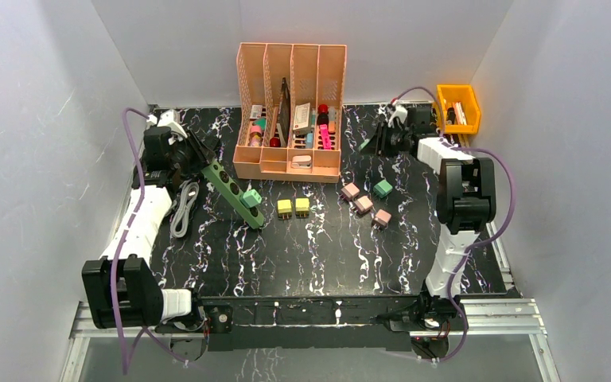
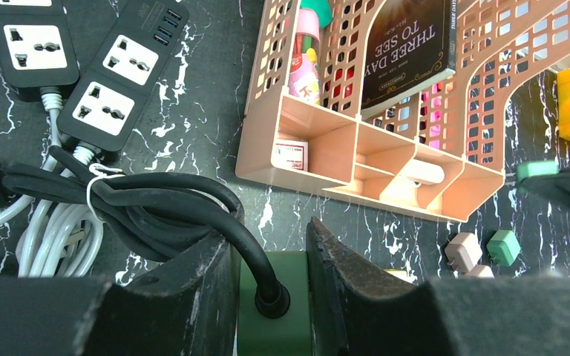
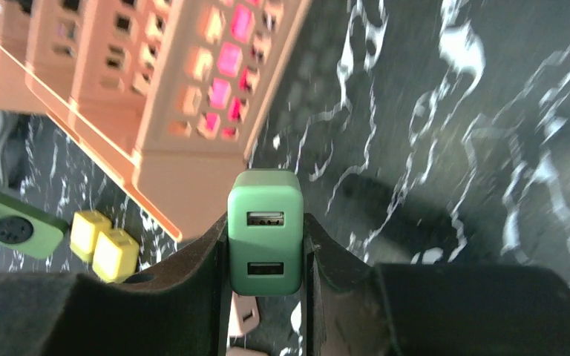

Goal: Pull the plug off the socket

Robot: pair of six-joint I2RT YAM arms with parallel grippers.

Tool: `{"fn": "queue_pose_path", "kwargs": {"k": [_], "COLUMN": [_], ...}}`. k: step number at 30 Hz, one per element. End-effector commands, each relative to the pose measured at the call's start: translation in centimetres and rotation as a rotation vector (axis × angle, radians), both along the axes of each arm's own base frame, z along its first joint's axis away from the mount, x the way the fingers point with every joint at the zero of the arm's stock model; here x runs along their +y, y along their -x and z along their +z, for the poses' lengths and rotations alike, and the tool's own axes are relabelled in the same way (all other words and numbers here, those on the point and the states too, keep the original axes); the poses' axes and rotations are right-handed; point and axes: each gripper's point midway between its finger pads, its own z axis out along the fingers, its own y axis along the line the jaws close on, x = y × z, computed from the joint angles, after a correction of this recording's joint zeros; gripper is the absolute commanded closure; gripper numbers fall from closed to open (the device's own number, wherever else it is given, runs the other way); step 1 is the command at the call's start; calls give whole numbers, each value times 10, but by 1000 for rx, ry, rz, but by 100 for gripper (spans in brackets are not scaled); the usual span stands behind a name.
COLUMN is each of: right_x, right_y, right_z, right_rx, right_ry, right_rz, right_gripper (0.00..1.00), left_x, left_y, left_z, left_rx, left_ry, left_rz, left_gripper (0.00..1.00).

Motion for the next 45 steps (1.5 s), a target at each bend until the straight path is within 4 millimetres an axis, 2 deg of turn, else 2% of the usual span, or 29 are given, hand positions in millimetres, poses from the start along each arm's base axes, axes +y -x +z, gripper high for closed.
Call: {"fn": "queue_pose_path", "kwargs": {"k": [1,6,10,12,16,17,18,24,27,29,30,32,34,36,38,41,45], "right_x": [2,-7,-12,-14,-18,-19,-21,-30,-24,-6,9,49,97,139,171,207,238], "right_y": [27,44,54,57,56,54,52,34,26,23,24,31,49,74,100,136,163], "right_z": [-25,-47,-60,-63,-58,-55,-51,-25,5,29,51,79,101,119,130,132,129], "right_rx": [94,162,193,198,172,156,143,43,-88,-218,-313,-475,-596,-634,-628,-626,-642], "right_ry": [48,85,110,122,161,175,191,309,387,444,463,473,362,132,-49,-170,-251], "right_rz": [25,-16,-43,-52,-75,-80,-91,-154,-170,-158,-144,-86,13,145,303,485,579], "right_gripper": [100,92,91,85,57,21,4,2,2,2,2,2,2,2,2,2,2], "left_x": [-7,-9,-12,-14,-16,-15,-15,-16,-17,-17,-17,-18,-17,-17,-17,-19,-19], "left_y": [-10,-11,-11,-11,-11,-11,-11,-11,-12,-12,-12,-12,-12,-11,-11,-11,-11], "left_z": [23,18,16,15,14,14,14,14,14,13,14,14,14,14,13,13,12], "left_rx": [-73,-62,-54,-53,-52,-51,-51,-52,-53,-51,-52,-54,-54,-58,-56,-58,-58], "left_ry": [10,14,18,19,22,22,22,27,31,33,34,34,32,31,35,37,42], "left_rz": [-30,-36,-44,-50,-55,-55,-53,-57,-58,-61,-60,-61,-58,-61,-60,-62,-64], "left_gripper": [100,100,100,100,100,100,100,100,100,100,100,100,100,100,100,100,100]}}
